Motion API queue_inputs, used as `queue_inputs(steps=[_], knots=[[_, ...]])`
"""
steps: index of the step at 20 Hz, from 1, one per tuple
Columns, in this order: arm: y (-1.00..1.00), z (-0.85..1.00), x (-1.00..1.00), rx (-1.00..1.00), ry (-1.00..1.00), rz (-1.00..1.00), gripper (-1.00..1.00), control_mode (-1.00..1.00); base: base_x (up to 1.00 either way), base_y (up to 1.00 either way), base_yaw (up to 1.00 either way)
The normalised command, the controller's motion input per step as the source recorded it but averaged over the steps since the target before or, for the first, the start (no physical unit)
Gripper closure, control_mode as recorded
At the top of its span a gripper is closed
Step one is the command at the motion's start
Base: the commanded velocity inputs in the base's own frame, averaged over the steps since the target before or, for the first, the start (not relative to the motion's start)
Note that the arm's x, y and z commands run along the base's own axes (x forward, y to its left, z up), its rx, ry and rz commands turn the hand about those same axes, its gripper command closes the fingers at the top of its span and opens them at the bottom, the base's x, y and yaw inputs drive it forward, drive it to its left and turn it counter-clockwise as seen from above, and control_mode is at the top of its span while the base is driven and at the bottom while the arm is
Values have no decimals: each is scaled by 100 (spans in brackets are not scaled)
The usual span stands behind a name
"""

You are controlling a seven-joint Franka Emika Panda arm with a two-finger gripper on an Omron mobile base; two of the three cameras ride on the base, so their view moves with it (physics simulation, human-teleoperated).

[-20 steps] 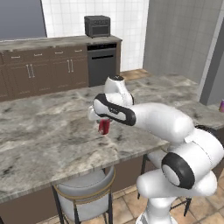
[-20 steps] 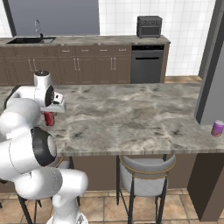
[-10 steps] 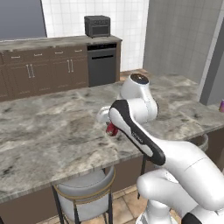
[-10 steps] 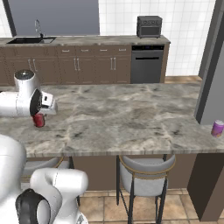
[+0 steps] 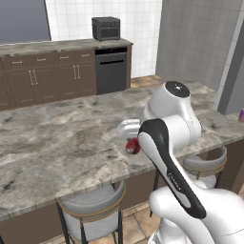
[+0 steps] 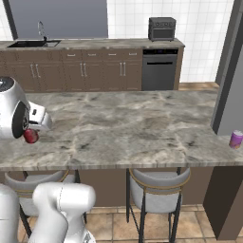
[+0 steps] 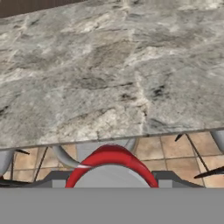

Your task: Four empty soda cans are scattered around the kitchen. Gather all the cans and cluster them next to the stove for recycling.

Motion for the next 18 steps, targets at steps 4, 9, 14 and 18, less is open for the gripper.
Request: queue_inputs(steps=[4,9,14,18], knots=[[-4,45,-46,0,18,-8,100,-100,0,0,0],[-1,25,-36,0,13,-5,100,-100,0,0,0],[-2,8,-13,0,4,-2,100,100,-20,-7,-2],[0,0,0,0,0,0,100,100,-48,-15,-4]])
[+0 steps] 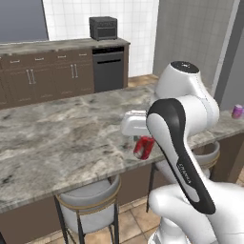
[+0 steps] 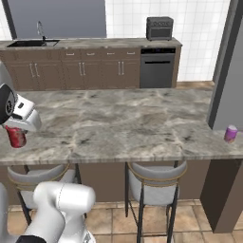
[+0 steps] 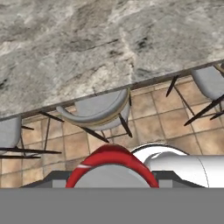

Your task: Four empty soda cans are scattered around the kitchen. Gather all the cans and cluster them next to the stove for recycling.

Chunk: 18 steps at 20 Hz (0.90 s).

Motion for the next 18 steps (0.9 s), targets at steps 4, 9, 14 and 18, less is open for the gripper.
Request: queue_inputs(steps=[4,9,14,18], knots=[[0,0,0,0,0,0,100,100,-71,-17,-3],[0,0,0,0,0,0,100,100,-70,-2,-1],[0,0,0,0,0,0,100,100,-73,0,0],[0,0,0,0,0,0,100,100,-64,22,0]])
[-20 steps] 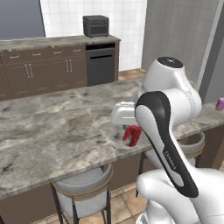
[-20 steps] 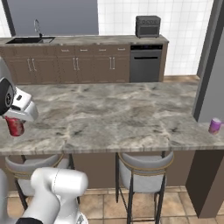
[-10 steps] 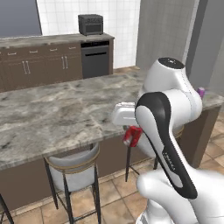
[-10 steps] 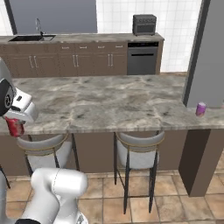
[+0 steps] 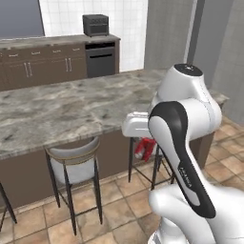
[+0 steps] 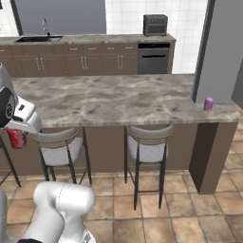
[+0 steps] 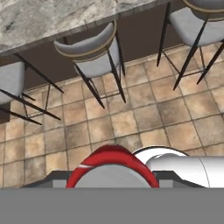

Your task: Four empty soda cans are scattered around the kitchen. Gather all the cans and cluster them next to the stove for recycling.

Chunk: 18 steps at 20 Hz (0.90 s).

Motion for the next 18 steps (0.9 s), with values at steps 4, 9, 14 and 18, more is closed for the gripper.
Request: queue_inputs(steps=[4,9,14,18], knots=[[0,0,0,0,0,0,100,100,-49,64,0],[0,0,0,0,0,0,100,100,-28,90,0],[0,0,0,0,0,0,100,100,-15,100,0],[0,0,0,0,0,0,100,100,-19,94,0]])
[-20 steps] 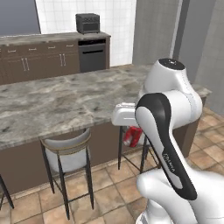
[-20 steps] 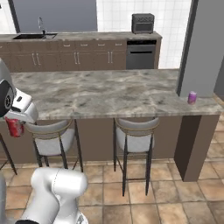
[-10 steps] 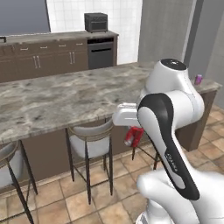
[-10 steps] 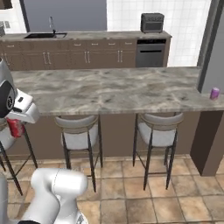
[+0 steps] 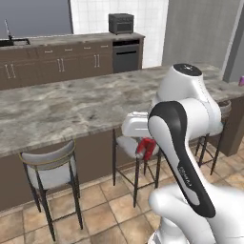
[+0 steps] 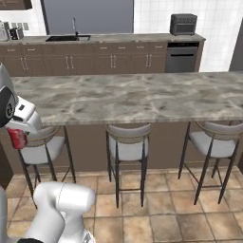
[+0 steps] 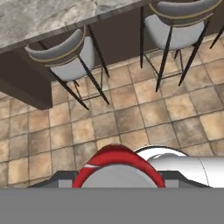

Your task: Four empty soda cans are scattered around the kitchen. Gather all the cans and cluster them next to the stove for recycling.

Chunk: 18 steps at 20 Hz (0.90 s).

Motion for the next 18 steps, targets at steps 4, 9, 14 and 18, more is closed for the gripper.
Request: queue_inputs(steps=[4,9,14,18], knots=[[0,0,0,0,0,0,100,100,-22,89,0],[0,0,0,0,0,0,100,100,-22,87,0],[0,0,0,0,0,0,100,100,-18,94,0],[0,0,0,0,0,0,100,100,-18,98,0]])
